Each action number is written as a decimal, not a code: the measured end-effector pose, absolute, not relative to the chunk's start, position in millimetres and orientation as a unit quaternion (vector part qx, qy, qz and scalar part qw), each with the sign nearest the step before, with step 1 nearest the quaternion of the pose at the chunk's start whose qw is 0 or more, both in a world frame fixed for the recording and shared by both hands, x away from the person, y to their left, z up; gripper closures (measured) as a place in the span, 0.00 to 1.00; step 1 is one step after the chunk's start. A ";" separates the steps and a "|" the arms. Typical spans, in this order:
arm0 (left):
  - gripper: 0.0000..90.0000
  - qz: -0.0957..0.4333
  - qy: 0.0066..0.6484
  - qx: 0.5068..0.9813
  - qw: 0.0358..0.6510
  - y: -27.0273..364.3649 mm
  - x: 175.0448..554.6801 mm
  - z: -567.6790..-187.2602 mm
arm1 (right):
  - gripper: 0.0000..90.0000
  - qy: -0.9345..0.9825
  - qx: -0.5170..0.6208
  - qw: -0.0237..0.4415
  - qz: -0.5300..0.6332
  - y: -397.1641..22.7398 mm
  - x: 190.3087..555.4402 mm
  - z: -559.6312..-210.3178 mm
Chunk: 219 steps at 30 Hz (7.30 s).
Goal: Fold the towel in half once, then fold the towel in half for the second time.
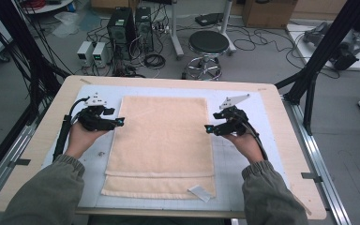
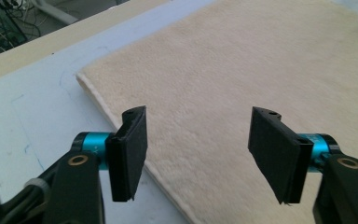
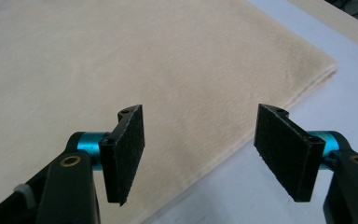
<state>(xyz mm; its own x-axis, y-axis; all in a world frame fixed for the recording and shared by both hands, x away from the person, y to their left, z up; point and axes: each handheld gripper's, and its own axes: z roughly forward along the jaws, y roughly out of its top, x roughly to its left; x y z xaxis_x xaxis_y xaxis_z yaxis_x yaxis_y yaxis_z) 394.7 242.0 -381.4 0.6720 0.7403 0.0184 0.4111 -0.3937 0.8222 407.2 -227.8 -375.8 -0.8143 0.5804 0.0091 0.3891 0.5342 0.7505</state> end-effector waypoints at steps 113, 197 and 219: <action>0.72 0.097 0.244 0.877 0.402 229.2 255.1 -427.8 | 0.81 0.915 0.102 -0.042 0.388 -199.0 278.9 -427.4; 0.37 0.184 0.355 0.795 0.456 256.3 361.4 -346.1 | 0.22 0.874 0.254 0.119 0.398 -202.3 399.5 -342.4; 0.42 0.186 0.408 0.805 0.389 236.5 443.2 -403.2 | 0.27 0.861 0.338 0.140 0.354 -201.0 477.6 -405.7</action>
